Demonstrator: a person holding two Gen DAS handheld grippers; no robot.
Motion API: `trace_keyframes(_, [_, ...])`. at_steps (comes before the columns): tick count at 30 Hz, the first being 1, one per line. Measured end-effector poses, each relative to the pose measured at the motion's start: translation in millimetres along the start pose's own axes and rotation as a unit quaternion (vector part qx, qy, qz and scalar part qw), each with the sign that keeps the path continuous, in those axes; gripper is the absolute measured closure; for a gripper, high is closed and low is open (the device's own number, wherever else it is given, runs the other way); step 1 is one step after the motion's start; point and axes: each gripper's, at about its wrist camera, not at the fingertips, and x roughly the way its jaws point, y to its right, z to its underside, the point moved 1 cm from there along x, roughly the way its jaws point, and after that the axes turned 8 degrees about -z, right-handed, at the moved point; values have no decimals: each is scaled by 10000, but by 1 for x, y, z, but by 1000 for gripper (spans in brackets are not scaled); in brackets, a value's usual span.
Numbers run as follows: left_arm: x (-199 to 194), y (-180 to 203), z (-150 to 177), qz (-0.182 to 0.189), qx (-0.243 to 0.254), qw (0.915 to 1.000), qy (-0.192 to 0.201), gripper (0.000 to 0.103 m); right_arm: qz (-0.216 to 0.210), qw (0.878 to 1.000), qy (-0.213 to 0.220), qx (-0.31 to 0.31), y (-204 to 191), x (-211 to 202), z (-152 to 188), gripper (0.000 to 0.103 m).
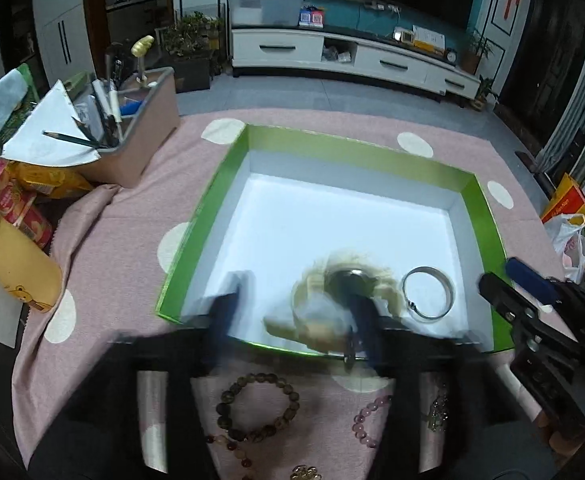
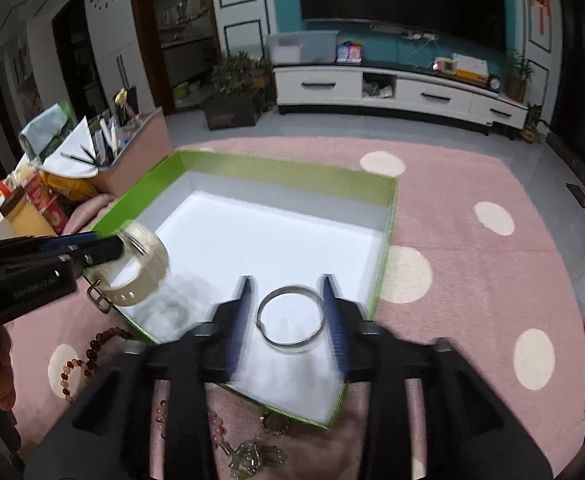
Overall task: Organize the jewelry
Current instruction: 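Carry the watch and bangle into the green box and open both tools, then grasp the black watch with the left tool while the right tool grasps the small ring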
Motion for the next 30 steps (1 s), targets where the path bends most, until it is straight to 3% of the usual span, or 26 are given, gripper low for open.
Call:
trace_keyframes(6, [-22, -11, 8, 69, -104, 9998, 146, 34, -102, 9997, 102, 173, 9, -34, 16, 54])
trace_keyframes(15, [-56, -35, 55, 202, -161, 9996, 151, 34, -204, 9993, -29, 324, 10, -74, 59, 53])
trace_keyframes(30, [-82, -39, 154, 595, 31, 9973, -428, 32, -688, 9962, -450, 285, -15, -98, 116, 53])
